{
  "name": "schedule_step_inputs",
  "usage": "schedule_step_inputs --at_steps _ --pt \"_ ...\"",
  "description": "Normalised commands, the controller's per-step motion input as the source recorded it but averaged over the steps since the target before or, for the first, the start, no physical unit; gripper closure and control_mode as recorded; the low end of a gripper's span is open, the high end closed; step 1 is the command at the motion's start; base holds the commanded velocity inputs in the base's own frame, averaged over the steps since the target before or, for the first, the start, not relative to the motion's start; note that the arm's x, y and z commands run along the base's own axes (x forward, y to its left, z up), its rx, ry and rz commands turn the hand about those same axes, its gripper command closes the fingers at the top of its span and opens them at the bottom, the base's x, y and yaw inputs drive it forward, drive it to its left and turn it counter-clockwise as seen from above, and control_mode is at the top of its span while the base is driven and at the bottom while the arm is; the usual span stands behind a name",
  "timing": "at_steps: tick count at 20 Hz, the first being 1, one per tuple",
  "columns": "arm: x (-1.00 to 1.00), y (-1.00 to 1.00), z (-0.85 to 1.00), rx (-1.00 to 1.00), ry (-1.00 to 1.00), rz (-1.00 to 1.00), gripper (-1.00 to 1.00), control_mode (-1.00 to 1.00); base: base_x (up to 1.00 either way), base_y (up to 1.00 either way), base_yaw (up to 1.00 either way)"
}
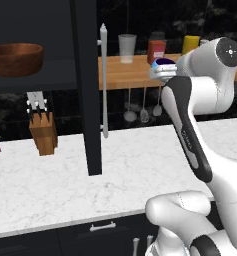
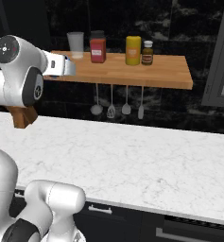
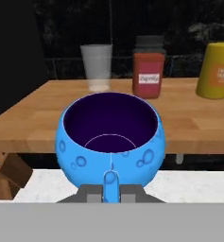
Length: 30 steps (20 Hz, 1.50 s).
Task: Gather all objects into one cabinet and sort the glasses and bowls to opposite sides.
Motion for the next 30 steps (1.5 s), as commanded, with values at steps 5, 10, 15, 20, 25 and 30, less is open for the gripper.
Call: schedule_step_inputs --at_steps 5,10,15,20,25,30 --pt "-1.00 0.00 0.00 -0.01 0.00 0.00 1.00 -1.00 0.00 0.00 0.00" --pt "-1.00 0.00 0.00 -0.03 0.00 0.00 1.00 -1.00 0.00 0.00 0.00" --pt "-1.00 0.00 0.00 -0.04 0.00 0.00 1.00 -1.00 0.00 0.00 0.00" --pt "-1.00 0.00 -0.01 -0.03 0.00 0.00 1.00 -1.00 0.00 0.00 0.00" --pt "-1.00 0.00 -0.12 -0.01 0.02 0.00 1.00 -1.00 0.00 0.00 0.00" --pt "-0.90 -0.02 -0.11 0.00 0.06 0.00 1.00 -1.00 0.00 0.00 0.00"
